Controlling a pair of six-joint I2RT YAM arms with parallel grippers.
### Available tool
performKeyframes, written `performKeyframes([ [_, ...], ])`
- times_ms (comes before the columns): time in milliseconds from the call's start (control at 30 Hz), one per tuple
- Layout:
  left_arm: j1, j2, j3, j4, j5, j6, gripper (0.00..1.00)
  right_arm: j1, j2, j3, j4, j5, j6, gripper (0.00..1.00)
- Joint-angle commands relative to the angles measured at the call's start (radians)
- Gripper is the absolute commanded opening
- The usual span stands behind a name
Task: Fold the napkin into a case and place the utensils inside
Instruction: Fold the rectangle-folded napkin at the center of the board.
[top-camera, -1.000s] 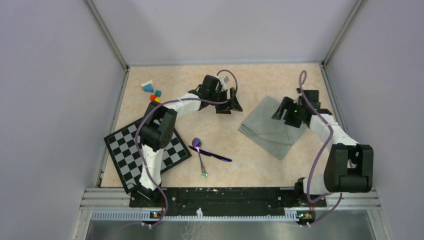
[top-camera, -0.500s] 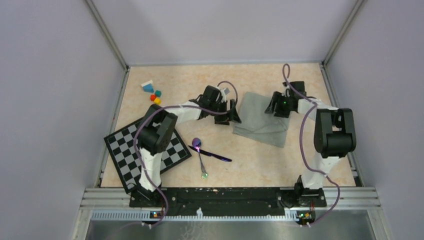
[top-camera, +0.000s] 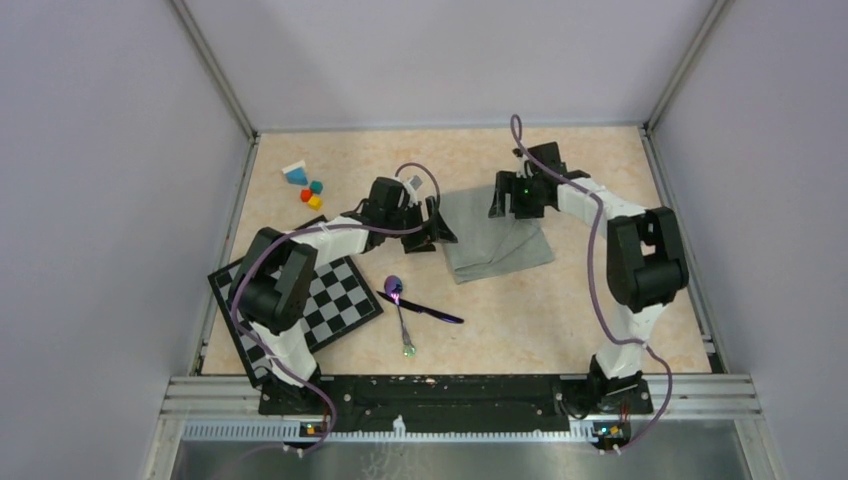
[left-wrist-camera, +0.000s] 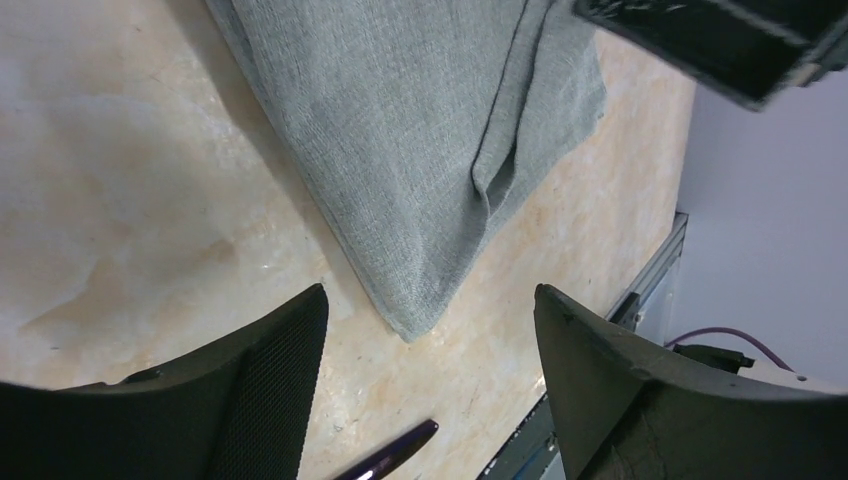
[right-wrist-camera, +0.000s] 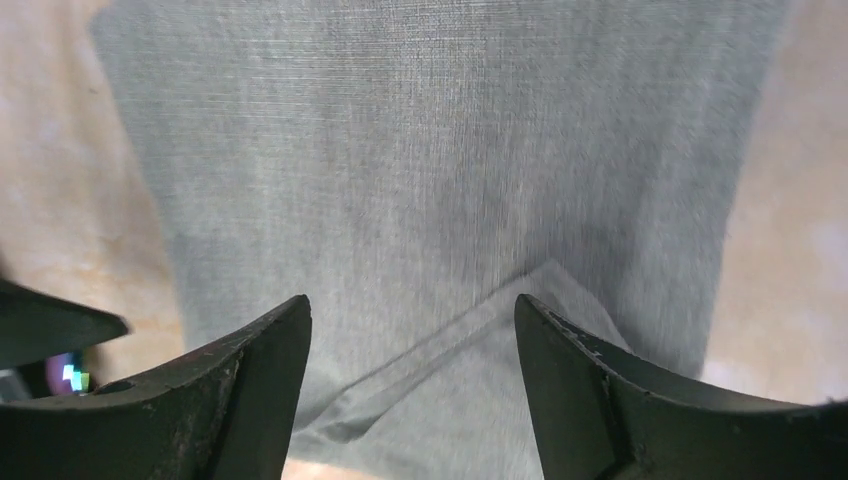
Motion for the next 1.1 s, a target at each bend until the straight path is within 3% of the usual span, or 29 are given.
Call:
performKeyframes([
  [0,-0.006,-0.002,-0.017,0.103,0.057,-0.054,0.8,-0.012,-0.123,-0.039,0.026,0.018,0.169,0.73],
  [200,-0.011,-0.02,-0.023,0.079,0.067,-0.046,0.82,0.004,0.007,0.107,-0.059,0.019,0.1,0.72],
  [333,-0.012,-0.03,-0.046,0.075,0.068,-0.045,0.85,0.037,0.069,0.198,-0.159,0.106,0.076,0.71],
  [667,-0.012,-0.018,-0.039,0.072,0.066,-0.053,0.88,0.06,0.104,0.229,-0.279,0.169,0.034,0.69],
  [767,-0.013,-0.01,-0.032,0.071,0.064,-0.053,0.88,0.06,0.049,0.168,-0.333,0.162,0.031,0.67],
  [1067,-0.021,0.014,-0.018,0.052,0.082,-0.044,0.85,0.059,-0.367,-0.212,-0.284,0.212,0.079,0.69],
])
